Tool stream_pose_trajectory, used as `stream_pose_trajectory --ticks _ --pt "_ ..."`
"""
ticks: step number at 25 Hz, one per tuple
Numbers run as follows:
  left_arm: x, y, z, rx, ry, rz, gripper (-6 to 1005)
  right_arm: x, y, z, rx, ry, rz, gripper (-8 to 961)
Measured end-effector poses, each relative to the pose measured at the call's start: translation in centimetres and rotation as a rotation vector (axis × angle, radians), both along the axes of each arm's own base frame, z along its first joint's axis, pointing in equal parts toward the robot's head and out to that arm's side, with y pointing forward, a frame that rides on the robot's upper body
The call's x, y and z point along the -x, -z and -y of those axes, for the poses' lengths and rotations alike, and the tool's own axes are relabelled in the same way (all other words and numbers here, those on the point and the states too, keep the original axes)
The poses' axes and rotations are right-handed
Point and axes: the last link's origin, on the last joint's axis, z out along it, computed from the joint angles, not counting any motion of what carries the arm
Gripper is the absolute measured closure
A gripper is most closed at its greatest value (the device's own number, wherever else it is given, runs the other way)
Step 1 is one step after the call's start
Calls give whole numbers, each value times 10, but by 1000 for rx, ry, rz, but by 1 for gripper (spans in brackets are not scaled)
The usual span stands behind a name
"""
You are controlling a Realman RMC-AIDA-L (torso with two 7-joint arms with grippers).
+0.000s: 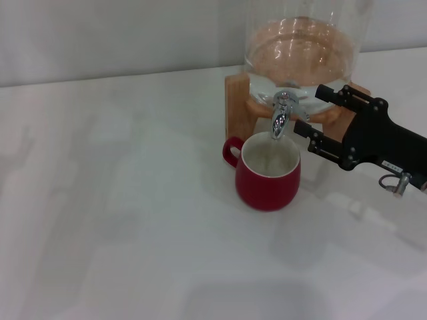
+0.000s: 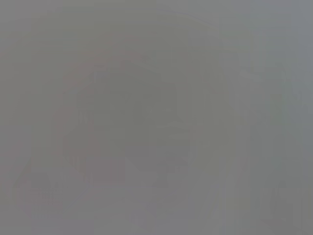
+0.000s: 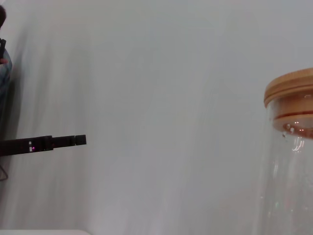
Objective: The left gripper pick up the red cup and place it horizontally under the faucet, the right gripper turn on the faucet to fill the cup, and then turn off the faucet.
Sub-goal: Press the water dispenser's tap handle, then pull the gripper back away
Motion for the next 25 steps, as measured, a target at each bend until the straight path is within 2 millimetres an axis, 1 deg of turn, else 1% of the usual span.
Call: stream_pose_trajectory --ticks 25 --pt "0 -1 0 0 0 -2 115 0 0 0 -1 0 1 279"
